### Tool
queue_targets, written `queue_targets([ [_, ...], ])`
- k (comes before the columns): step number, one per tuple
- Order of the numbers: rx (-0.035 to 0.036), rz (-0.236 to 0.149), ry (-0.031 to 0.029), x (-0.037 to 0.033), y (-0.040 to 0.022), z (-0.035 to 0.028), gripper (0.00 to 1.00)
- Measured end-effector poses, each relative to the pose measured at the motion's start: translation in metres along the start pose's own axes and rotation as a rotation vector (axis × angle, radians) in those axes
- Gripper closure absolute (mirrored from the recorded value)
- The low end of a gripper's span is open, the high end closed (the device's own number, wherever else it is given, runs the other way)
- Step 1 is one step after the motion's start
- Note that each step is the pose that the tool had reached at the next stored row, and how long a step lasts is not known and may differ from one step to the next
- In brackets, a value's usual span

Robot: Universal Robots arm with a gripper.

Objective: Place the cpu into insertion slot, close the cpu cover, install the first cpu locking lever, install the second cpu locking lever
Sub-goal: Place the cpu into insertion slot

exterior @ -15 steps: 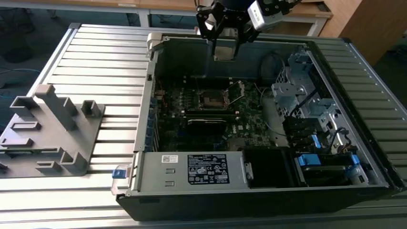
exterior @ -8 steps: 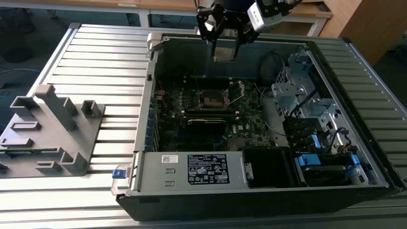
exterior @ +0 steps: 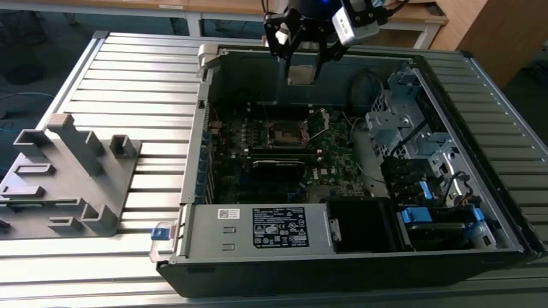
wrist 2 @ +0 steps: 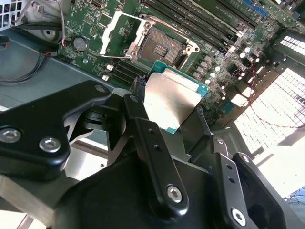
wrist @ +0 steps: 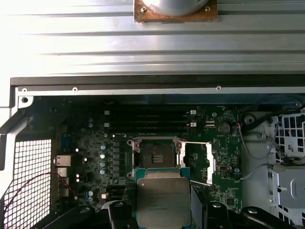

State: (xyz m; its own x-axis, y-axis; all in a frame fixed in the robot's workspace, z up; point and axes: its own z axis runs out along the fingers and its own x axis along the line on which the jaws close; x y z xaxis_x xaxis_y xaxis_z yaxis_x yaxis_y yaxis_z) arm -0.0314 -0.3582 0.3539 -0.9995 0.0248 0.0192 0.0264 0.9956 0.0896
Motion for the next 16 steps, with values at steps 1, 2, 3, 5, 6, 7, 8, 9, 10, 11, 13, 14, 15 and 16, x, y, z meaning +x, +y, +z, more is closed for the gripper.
queue_targets([
  [1,0.0002,0.000,0.0001,0.0000,0.0000,0.0002,0.46],
  [2,0.0004,0.000,0.0001,0.0000,-0.0001,0.0002,0.46],
  [3,0.0003,0.000,0.0001,0.0000,-0.0001,0.0009,0.46],
  [5,0.0004,0.000,0.0001,0.0000,-0.0002,0.0014,0.46],
  [6,0.0004,0.000,0.0001,0.0000,-0.0002,0.0014,0.46],
  [7,0.0002,0.000,0.0000,0.0000,-0.0002,0.0017,0.46],
  [8,0.0001,0.000,0.0000,0.0000,-0.0002,0.0020,0.46],
  [9,0.0003,0.000,0.0001,0.0000,-0.0002,0.0021,0.46],
  [10,0.0004,0.000,0.0001,0.0000,-0.0003,0.0024,0.46],
  [11,0.0004,0.000,0.0001,0.0000,-0.0003,0.0026,0.46],
  [13,0.0004,0.000,0.0001,0.0000,-0.0003,0.0027,0.46],
  [14,0.0004,0.000,0.0001,0.0000,-0.0003,0.0027,0.46],
  [15,0.0004,0.000,0.0001,0.0000,-0.0003,0.0027,0.46],
  [16,0.0004,0.000,0.0001,0.0000,-0.0003,0.0027,0.46],
])
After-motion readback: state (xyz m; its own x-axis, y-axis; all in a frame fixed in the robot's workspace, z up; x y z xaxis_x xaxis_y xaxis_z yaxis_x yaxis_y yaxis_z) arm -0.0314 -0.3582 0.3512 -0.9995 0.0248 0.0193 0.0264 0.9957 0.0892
